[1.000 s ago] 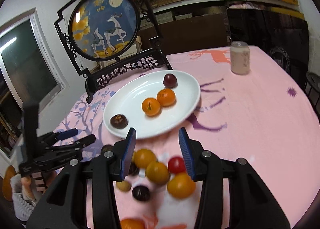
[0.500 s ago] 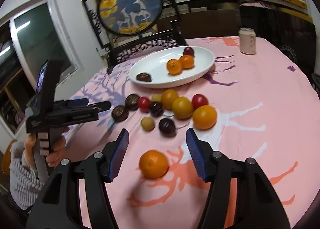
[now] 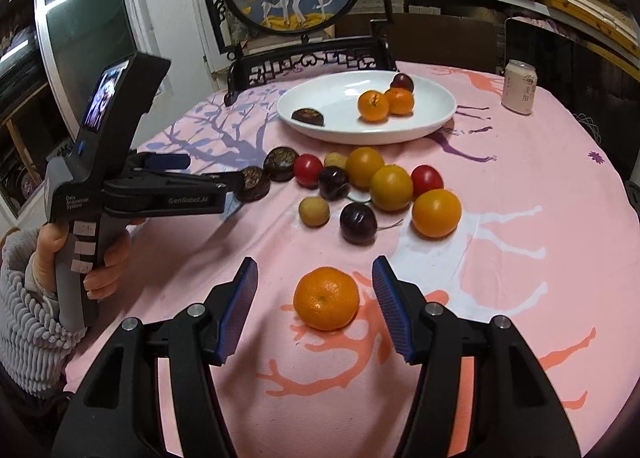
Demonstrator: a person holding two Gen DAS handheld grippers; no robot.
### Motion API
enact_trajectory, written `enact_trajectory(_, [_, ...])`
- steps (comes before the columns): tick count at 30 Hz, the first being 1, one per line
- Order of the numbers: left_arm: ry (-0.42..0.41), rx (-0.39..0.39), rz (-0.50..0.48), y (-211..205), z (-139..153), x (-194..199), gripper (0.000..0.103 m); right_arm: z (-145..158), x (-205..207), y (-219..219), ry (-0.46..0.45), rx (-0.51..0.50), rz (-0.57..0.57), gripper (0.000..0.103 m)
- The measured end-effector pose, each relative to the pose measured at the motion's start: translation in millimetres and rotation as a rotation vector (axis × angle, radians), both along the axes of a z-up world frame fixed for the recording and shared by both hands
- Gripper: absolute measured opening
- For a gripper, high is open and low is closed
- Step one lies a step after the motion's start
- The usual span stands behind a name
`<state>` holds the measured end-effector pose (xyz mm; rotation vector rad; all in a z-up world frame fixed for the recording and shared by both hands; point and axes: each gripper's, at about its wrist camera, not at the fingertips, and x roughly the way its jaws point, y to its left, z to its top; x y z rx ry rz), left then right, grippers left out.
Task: Organize fruits
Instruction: 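Grasp another dark brown fruit with the left tool while the right tool grasps a mandarin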
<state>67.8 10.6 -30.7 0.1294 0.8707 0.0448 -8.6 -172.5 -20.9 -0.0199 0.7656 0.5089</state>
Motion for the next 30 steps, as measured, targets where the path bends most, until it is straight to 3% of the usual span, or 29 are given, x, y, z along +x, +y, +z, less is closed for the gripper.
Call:
enact_trajectory(9, [0.003, 0.017, -0.009, -5.4, -3.0, 1.6, 0.09, -14.9, 7.6, 10.0, 0.087, -0.08, -0.011, 0.06])
enact_trajectory(15, [0.016, -0.01, -0.018, -3.4, -4.8, 4.0, 0.091, -21.1, 11.3, 13.0, 0.11, -0.125, -0.034, 0.047])
enact_trajectory(16, [0.018, -0.016, -0.015, -2.0, -4.7, 4.4, 0.091, -22.6, 12.0, 14.5, 0.115, -0.14, -0.038, 0.041])
enact_trajectory(20, [0.023, -0.035, -0.015, 0.4, -5.4, 5.2, 0.091, -23.3, 9.6, 20.1, 0.102, -0.175, -0.031, 0.039])
enact_trajectory(30, [0.014, 0.018, -0.095, -21.4, -11.5, 7.5, 0.09, -22.7, 15.3, 7.2, 0.138, -0.094, -0.045, 0.038])
